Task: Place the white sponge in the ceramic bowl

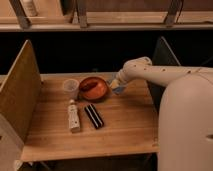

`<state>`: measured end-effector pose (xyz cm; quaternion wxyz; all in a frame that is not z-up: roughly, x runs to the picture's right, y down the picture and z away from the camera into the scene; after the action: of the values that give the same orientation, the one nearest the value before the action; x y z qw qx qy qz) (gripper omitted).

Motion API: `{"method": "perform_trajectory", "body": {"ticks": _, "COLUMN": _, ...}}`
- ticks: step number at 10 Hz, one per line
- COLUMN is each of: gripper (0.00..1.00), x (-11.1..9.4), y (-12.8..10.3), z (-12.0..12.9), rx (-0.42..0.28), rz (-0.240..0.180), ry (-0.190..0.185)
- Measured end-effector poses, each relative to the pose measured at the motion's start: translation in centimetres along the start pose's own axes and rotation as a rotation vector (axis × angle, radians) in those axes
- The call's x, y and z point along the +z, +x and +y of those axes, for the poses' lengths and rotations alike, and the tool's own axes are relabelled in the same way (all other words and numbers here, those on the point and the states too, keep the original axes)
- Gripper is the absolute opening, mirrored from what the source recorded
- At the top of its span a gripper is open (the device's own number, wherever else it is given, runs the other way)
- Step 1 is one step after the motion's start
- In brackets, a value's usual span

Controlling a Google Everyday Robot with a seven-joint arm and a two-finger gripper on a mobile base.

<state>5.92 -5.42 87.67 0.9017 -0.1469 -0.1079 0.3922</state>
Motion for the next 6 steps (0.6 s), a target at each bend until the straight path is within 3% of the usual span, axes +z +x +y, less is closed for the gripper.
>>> {"method": "perform_trajectory", "body": {"ticks": 2, "gripper": 0.0, "x": 1.7, "y": -3.0, "z": 1.1, "rx": -0.078, "rz": -0.023, "ry": -0.047}}
{"method": "perform_trajectory", "body": {"ticks": 3, "gripper": 0.0, "x": 3.6, "y": -5.4, "z": 2.9, "rx": -0.138, "rz": -0.041, "ry": -0.101}}
{"method": "perform_trajectory", "body": {"ticks": 4, "gripper": 0.0, "x": 4.4, "y": -6.3, "z": 3.8, "rx": -0.16, "rz": -0.051, "ry": -0.13}}
{"method": "perform_trajectory", "body": {"ticks": 6, "gripper": 0.04, "x": 6.3, "y": -8.6, "z": 6.7, "rx": -0.198, "rz": -0.093, "ry": -0.24}}
